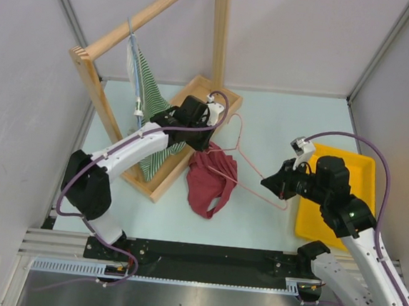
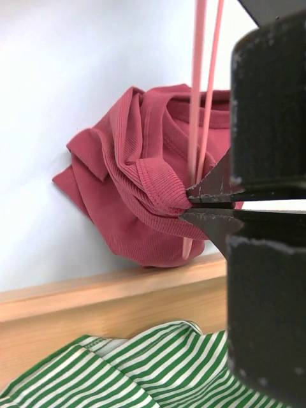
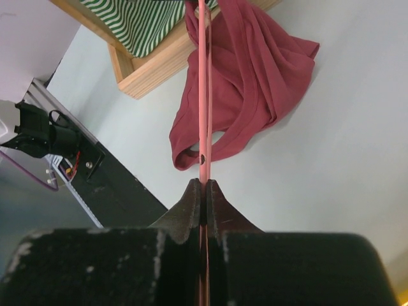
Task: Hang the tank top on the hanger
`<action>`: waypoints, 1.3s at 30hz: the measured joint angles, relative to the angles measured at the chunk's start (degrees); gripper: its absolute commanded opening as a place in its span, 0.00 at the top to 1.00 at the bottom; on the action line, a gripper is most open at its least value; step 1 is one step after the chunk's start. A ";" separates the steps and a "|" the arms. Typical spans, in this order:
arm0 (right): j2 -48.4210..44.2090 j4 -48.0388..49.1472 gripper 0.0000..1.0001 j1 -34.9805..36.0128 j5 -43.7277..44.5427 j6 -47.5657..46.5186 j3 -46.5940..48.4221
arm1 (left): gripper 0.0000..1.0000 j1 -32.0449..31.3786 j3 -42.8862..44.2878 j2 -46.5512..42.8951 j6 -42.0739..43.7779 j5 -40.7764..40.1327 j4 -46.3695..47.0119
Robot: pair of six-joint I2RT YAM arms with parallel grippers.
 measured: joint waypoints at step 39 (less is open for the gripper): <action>-1.77 19.26 1.00 1.99 -0.68 3.34 -9.18 | 0.01 2.54 -0.92 -13.68 -1.29 8.15 2.82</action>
